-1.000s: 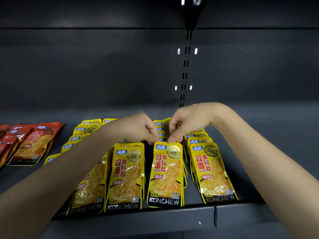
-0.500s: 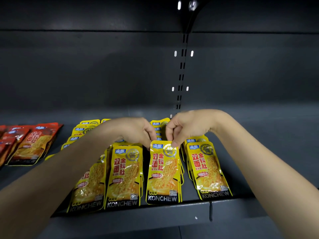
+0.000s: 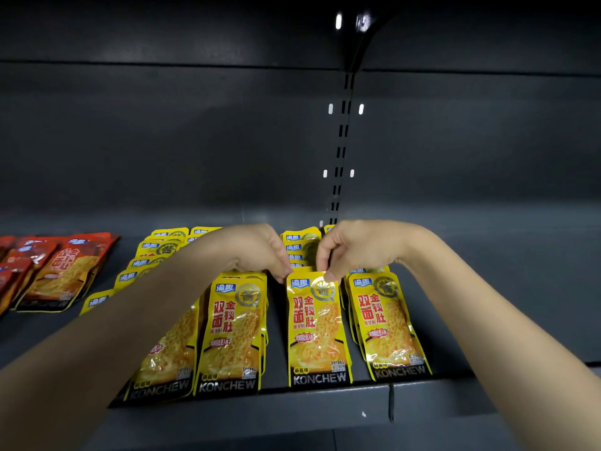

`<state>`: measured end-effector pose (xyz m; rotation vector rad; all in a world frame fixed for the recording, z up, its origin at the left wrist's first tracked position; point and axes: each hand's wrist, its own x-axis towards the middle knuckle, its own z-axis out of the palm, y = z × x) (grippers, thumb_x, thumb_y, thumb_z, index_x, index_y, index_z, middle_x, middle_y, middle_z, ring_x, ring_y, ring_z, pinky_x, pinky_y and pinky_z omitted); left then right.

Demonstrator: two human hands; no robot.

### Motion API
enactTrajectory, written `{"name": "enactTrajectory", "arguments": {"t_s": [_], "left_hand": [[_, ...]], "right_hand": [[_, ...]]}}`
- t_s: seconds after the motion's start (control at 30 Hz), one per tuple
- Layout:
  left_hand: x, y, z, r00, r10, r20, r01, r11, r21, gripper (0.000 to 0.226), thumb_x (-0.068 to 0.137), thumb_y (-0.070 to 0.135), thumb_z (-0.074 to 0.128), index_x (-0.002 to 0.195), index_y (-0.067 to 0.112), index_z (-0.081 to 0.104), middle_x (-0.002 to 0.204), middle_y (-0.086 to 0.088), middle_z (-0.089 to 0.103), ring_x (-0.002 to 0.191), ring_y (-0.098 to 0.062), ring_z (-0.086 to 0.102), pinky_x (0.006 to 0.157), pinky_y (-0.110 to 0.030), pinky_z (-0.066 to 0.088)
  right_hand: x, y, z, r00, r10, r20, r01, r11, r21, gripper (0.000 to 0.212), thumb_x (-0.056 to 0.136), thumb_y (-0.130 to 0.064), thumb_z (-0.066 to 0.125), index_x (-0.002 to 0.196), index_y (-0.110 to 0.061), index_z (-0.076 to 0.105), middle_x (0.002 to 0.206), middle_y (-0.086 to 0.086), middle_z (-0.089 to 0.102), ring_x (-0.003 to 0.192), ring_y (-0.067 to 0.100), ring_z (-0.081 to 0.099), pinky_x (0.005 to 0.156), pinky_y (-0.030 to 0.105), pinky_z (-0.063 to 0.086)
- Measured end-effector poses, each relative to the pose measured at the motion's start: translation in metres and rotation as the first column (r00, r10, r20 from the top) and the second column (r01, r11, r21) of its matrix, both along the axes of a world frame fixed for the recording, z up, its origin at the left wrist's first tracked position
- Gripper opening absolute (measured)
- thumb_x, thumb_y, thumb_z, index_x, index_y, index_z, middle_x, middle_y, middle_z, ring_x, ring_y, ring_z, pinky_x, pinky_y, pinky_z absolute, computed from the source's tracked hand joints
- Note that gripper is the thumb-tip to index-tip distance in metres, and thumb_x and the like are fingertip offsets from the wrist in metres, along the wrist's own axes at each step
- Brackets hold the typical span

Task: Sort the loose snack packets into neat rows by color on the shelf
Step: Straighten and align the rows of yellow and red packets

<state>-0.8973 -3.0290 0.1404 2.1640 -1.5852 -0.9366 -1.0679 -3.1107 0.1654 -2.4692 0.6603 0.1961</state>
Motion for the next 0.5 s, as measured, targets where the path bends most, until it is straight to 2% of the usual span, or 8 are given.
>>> {"name": "enactTrajectory", "arguments": {"t_s": [0.07,0.2,0.27,0.37,0.43,0.5], "left_hand": [[0.0007,-0.0009,-0.0019,1.000,0.016,-0.017,-0.016,1.000,0.012,0.014,0.082,0.014,0.072,0.069,0.020,0.070,0.056,0.009,0.069,0.077,-0.020,0.057,0.076,-0.032,0.041],[0.0025,-0.0020,-0.0010,0.996,0.048,-0.074,-0.047,0.999,0.018,0.014,0.080,0.013,0.073,0.067,0.019,0.070,0.058,0.007,0.070,0.080,-0.025,0.050,0.071,-0.033,0.036],[0.0023,-0.0024,0.0002,0.996,0.054,-0.075,-0.052,0.998,0.024,0.013,0.080,0.015,0.074,0.068,0.019,0.070,0.057,0.009,0.069,0.080,-0.024,0.047,0.060,-0.028,0.033],[0.0020,-0.0038,0.0004,0.995,0.055,-0.085,-0.053,0.998,0.023,0.011,0.080,0.016,0.074,0.069,0.018,0.070,0.056,0.009,0.069,0.077,-0.024,0.046,0.053,-0.024,0.029],[0.0016,-0.0039,0.0004,0.996,0.059,-0.067,-0.057,0.998,0.026,0.010,0.079,0.018,0.075,0.071,0.019,0.070,0.057,0.010,0.069,0.064,-0.019,0.044,0.046,-0.020,0.026],[0.0015,-0.0039,0.0008,0.997,0.062,-0.056,-0.061,0.998,0.024,0.009,0.079,0.019,0.075,0.072,0.019,0.071,0.058,0.009,0.069,0.054,-0.014,0.040,0.041,-0.018,0.024]], "right_hand": [[0.0007,-0.0001,-0.0008,1.000,0.004,-0.010,-0.004,1.000,0.006,0.017,0.083,-0.014,0.070,0.076,-0.028,0.064,0.059,-0.018,0.062,0.053,-0.009,0.054,0.051,0.004,0.036],[0.0015,-0.0005,-0.0013,1.000,0.005,-0.001,-0.005,1.000,0.012,0.017,0.083,-0.015,0.071,0.078,-0.029,0.065,0.072,-0.012,0.065,0.074,0.003,0.060,0.073,0.019,0.045],[0.0019,-0.0004,-0.0014,1.000,0.002,-0.002,-0.002,1.000,0.000,0.014,0.083,-0.015,0.071,0.080,-0.028,0.066,0.073,-0.011,0.065,0.077,0.006,0.060,0.072,0.021,0.045],[0.0023,0.0003,-0.0021,1.000,-0.006,-0.024,0.006,1.000,-0.017,0.009,0.083,-0.016,0.071,0.085,-0.024,0.067,0.070,-0.013,0.063,0.067,0.001,0.057,0.061,0.012,0.042],[0.0022,-0.0001,-0.0026,0.999,-0.010,-0.030,0.009,1.000,-0.023,0.008,0.083,-0.016,0.071,0.086,-0.023,0.067,0.070,-0.012,0.063,0.064,0.000,0.056,0.058,0.008,0.042],[0.0019,-0.0012,-0.0037,0.999,-0.014,-0.036,0.014,1.000,-0.018,0.008,0.083,-0.017,0.071,0.087,-0.023,0.067,0.071,-0.011,0.064,0.065,0.000,0.056,0.064,0.012,0.043]]}}
